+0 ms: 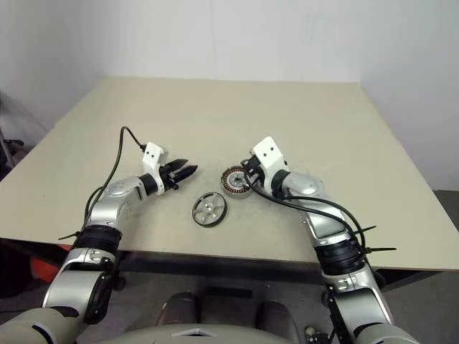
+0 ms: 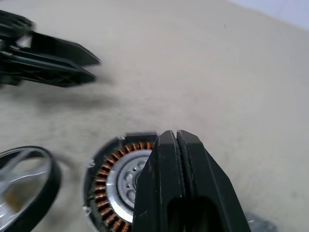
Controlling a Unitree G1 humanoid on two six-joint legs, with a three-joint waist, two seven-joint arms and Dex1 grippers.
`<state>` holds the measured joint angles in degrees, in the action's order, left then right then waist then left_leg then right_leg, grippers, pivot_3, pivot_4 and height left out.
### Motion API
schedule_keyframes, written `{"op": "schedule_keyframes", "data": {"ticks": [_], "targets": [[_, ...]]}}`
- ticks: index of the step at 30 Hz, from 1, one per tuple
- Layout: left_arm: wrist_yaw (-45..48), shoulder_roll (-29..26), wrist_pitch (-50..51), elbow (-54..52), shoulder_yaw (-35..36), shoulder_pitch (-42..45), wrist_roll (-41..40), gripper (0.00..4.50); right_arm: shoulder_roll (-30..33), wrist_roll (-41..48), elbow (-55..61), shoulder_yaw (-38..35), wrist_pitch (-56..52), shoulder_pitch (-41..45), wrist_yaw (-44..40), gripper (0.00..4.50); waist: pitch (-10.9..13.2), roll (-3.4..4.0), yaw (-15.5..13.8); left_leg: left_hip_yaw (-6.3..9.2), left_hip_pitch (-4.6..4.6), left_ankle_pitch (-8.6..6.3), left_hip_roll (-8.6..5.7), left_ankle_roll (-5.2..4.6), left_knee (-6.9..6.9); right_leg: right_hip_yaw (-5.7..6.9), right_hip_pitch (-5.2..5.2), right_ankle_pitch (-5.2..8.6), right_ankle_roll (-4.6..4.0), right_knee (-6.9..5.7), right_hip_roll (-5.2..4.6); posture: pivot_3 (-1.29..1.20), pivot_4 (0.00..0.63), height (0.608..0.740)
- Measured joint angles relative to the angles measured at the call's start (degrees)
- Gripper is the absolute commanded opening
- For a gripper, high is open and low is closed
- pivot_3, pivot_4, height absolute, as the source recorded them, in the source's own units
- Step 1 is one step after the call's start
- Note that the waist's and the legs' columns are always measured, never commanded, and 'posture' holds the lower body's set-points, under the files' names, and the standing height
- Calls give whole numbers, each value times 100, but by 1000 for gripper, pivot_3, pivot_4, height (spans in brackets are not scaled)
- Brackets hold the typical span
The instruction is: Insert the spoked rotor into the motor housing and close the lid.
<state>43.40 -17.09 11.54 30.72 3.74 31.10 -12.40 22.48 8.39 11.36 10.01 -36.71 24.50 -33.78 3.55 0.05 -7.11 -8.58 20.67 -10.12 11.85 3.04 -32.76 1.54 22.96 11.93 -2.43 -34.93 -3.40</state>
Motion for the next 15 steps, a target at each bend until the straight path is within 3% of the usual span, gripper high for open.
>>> {"op": "schedule_keyframes", "data": {"ticks": [7, 15], "targets": [[0, 57, -34, 32, -35, 0, 2, 2434, 208, 296, 192, -90, -490, -165, -215, 19, 0, 0, 0, 0, -3, 1, 0, 1, -2, 0, -2, 0, 0, -2, 0, 0, 0, 740], [2, 71, -38, 28, -58, -24, 2, 2434, -220, 248, -260, -12, -380, 8, 39, 19, 0, 0, 6, 0, 0, 0, 0, 1, -2, 0, 2, 0, -1, -2, -1, 0, 0, 740]]}}
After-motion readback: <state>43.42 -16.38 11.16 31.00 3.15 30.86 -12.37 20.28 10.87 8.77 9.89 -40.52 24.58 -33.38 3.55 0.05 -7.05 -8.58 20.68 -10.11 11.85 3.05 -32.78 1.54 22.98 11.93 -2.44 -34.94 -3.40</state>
